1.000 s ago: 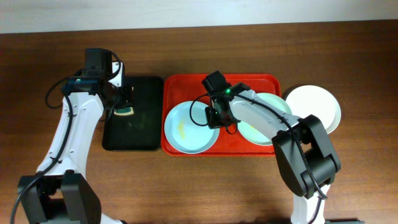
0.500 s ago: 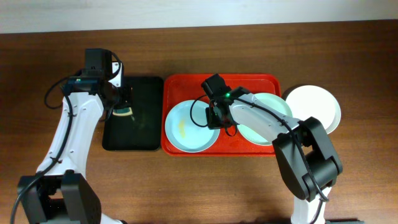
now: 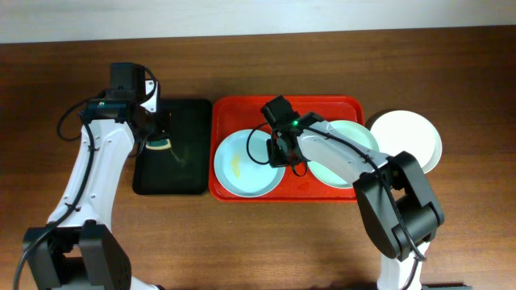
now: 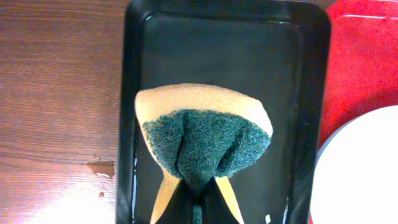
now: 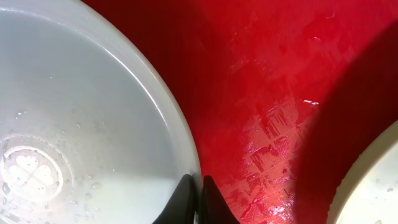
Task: Clean dirty plates on tray and stack at the side
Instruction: 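Lift the sponge with the left gripper toward the plates, then move the sponge over the white plate held by the right gripper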
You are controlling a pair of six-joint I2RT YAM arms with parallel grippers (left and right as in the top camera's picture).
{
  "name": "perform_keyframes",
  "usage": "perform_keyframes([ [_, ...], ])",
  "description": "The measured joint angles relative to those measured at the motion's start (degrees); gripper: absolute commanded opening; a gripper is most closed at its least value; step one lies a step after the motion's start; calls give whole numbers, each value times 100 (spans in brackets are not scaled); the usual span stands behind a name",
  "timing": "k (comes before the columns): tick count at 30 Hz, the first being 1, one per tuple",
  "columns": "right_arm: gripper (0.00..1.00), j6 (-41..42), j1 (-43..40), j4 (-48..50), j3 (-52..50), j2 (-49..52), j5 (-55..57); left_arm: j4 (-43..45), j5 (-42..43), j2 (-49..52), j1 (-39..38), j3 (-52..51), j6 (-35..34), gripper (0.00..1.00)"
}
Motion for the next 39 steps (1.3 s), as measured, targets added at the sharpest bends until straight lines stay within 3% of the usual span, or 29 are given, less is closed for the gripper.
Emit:
perform_keyframes([
  [20,4,11,0,11,-4,0,2,356,-210,214,-201,-566,-195,0],
  [28,4,15,0,13,-9,-2,2,323,-11,658,-376,13,-236,0],
  [35,4,243,-131,308,-42,-2,-184,282,586,680,-997,232,-428,0],
  [39,4,472,-601,367,-68,-2,-597,470,697,782,-1381,232,-540,0],
])
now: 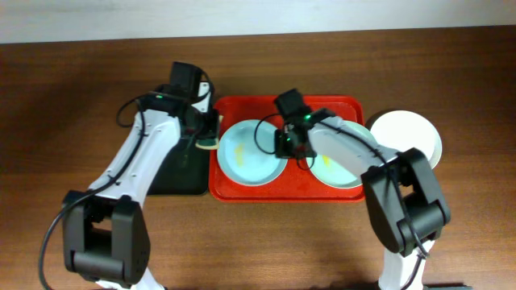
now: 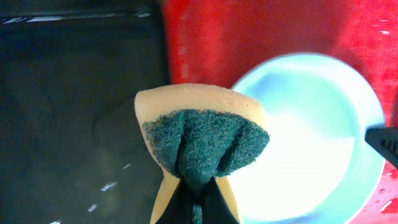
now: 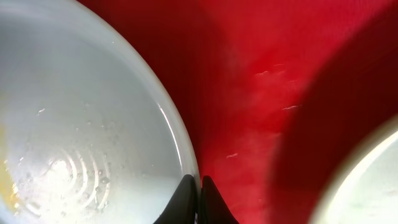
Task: Clean dirty plates on tray and stack at the side
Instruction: 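Move the sponge over the white plate held by the right gripper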
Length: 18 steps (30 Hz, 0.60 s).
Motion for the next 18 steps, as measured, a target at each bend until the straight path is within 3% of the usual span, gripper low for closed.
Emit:
perform_keyframes([
  [5,4,11,-398,-114,0,0,-284,352,44,15,-260,0,-125,0],
  [18,4,-31,-297,-153,0,0,-293,708,44,592,-778,4,-299,0],
])
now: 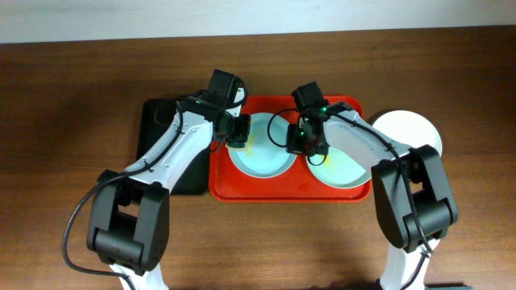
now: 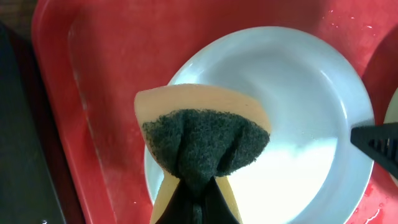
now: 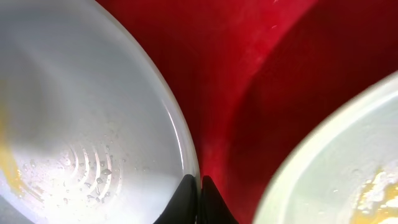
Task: Clean dirty plates on tray and stack at the side
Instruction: 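Move the sponge over the white plate held by the right gripper, then scrub the white plate with the sponge in the left gripper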
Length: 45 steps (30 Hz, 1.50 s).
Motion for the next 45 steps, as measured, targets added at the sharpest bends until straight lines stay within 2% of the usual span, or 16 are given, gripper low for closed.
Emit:
perform_keyframes([
  [7,4,-28,122,-2,0,0,0,-166,2,238,0,133,-155,0],
  [16,4,-31,122,-22,0,0,0,-1799,79,1154,0,2009,-214,0],
  [25,4,-31,122,-22,0,0,0,-1856,-35,1867,-7,2122,-214,0],
  [37,4,-44,122,-39,0,0,13,-1799,-37,2079,-234,2284,-212,0],
  [45,4,-42,116,-68,0,-4,59,-1775,1204,2166,-337,2306,160,0],
])
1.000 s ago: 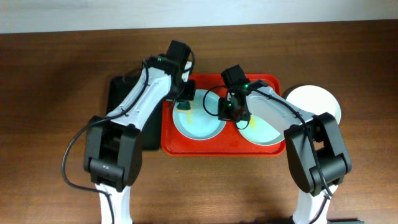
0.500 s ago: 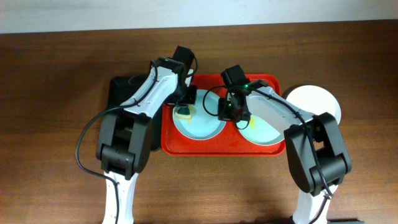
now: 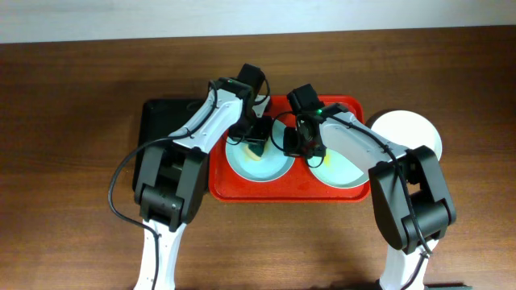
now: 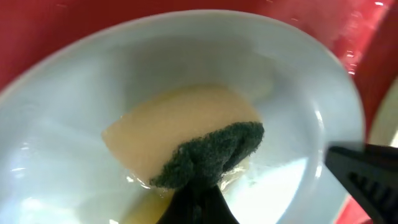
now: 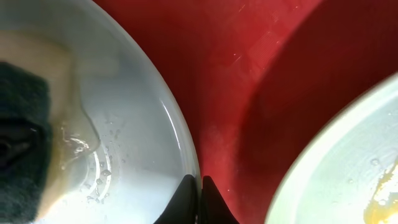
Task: Clean dirty plates on tray and stack at the side
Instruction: 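Scrub the white plate with the sponge in the left gripper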
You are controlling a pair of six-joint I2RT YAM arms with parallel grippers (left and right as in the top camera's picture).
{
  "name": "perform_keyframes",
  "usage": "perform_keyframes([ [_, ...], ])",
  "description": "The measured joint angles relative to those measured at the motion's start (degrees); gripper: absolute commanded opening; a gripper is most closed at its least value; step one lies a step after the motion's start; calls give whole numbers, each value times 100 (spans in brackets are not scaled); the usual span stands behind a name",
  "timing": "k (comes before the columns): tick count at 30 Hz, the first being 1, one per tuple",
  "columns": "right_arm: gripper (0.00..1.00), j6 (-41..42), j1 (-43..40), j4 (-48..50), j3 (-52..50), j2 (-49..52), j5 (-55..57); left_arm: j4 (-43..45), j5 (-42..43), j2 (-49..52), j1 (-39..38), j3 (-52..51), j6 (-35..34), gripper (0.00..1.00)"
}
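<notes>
A pale blue plate point(image 3: 260, 159) lies in the left half of the red tray point(image 3: 284, 190). My left gripper point(image 3: 256, 138) is shut on a yellow sponge with a green scouring pad point(image 4: 186, 140), which presses flat on the plate's inside point(image 4: 74, 124). My right gripper point(image 5: 196, 179) is shut on the plate's right rim point(image 5: 180, 140), one finger inside and one outside. A pale green plate point(image 3: 343, 171) with yellow smears point(image 5: 382, 202) lies in the tray's right half. A clean white plate point(image 3: 411, 137) rests on the table right of the tray.
A black tray point(image 3: 165, 153) stands left of the red tray, partly under my left arm. Wet smears shine on the blue plate around the sponge point(image 5: 78, 146). Bare wooden table point(image 3: 72, 201) lies in front and on both sides.
My left gripper has come down from above the blue plate, and the sponge now presses on the plate's inside. My right gripper still grips the rim.
The left gripper held the sponge over the black tray while the right gripper pinched the blue plate's rim. The sponge was then at the red tray's edge, then above the plate. Now it rests on the plate, which sits further toward the tray's middle.
</notes>
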Motion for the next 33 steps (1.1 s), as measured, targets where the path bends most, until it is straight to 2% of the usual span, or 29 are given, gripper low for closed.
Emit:
perform_keyframes([
  [8,4,-7,0,4,0,0,2,-57,570,-79,409,74,59,0],
  [14,4,-4,0,17,0,0,2,-503,118,-752,634,136,17,0],
  [20,4,-4,2,20,-2,0,2,-518,-168,-850,551,24,-264,0],
  [33,4,-7,4,26,-7,0,0,575,-317,-940,492,-1554,-903,0],
])
